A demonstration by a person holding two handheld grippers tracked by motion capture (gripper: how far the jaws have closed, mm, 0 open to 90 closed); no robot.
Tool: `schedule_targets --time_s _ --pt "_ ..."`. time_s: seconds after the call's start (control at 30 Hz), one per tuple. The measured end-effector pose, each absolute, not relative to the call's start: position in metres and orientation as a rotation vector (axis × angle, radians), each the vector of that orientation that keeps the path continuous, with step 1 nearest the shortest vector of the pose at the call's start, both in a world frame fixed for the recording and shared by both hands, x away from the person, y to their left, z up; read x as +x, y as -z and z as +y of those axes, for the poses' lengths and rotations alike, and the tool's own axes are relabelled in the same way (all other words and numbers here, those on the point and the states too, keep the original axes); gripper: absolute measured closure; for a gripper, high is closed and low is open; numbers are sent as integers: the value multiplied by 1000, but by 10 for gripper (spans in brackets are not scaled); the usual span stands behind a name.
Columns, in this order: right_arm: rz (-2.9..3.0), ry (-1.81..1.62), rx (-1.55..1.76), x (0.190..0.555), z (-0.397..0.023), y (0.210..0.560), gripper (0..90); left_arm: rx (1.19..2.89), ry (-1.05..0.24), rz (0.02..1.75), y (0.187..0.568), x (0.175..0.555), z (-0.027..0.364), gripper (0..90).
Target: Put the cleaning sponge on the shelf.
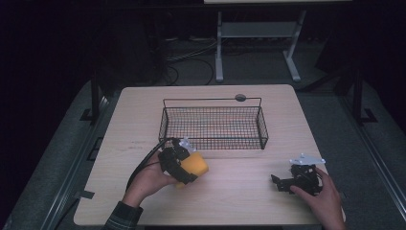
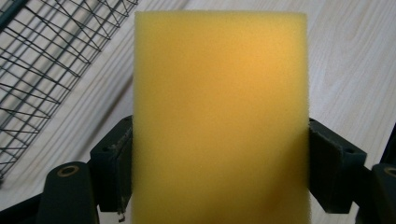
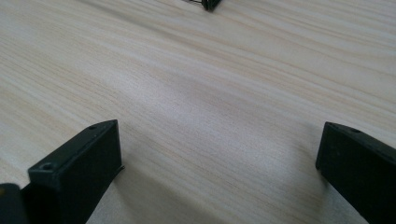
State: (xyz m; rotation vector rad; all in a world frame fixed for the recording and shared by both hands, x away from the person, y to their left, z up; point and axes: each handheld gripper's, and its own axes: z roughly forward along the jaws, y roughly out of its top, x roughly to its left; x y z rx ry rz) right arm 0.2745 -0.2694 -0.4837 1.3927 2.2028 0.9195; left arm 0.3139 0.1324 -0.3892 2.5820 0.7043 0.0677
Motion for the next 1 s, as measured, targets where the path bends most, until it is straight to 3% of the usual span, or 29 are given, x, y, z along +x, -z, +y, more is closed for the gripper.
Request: schedule_targets --time_s 1.0 --pt "2204 -919 1386 275 -270 484 0 2563 -118 726 348 340 139 224"
